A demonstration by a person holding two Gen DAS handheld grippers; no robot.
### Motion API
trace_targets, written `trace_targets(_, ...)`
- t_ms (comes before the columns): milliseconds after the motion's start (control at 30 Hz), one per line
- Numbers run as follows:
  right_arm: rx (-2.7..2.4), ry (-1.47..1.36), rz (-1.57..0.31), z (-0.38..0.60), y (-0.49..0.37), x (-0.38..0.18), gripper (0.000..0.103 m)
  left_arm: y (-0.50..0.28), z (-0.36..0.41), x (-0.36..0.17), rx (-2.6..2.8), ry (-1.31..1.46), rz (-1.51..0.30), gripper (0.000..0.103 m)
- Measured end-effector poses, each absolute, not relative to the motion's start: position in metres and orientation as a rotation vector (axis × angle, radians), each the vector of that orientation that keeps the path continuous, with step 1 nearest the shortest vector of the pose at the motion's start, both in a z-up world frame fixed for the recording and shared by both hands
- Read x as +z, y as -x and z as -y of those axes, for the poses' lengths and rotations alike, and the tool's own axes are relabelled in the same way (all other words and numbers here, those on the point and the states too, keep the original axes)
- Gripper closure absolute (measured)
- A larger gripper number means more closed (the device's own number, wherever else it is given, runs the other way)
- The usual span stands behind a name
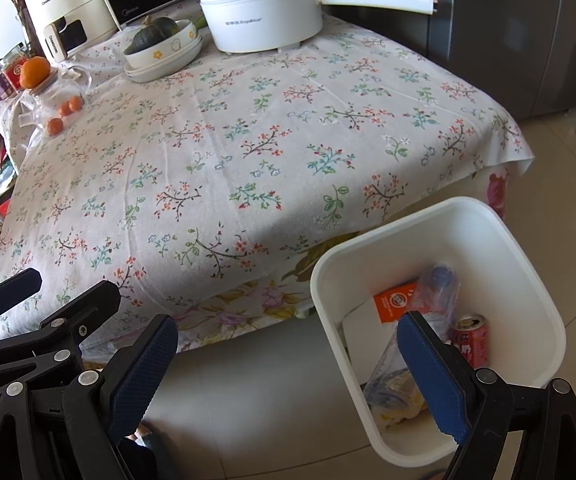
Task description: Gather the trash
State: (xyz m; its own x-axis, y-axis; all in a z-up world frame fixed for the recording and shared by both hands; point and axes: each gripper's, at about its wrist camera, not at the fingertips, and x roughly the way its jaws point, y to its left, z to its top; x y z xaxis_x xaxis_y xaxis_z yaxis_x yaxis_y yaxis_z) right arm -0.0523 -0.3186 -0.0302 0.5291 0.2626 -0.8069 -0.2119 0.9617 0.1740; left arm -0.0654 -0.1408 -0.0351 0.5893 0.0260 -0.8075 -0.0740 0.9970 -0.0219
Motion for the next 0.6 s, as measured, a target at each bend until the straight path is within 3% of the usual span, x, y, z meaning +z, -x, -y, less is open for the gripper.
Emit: trace_targets(600,0.284,-0.062,-0.974,0.3190,0.0528,-0.0296,0.010,0.0652,0.1422,-0.0333,0.062,0.051,-0.935,0.012)
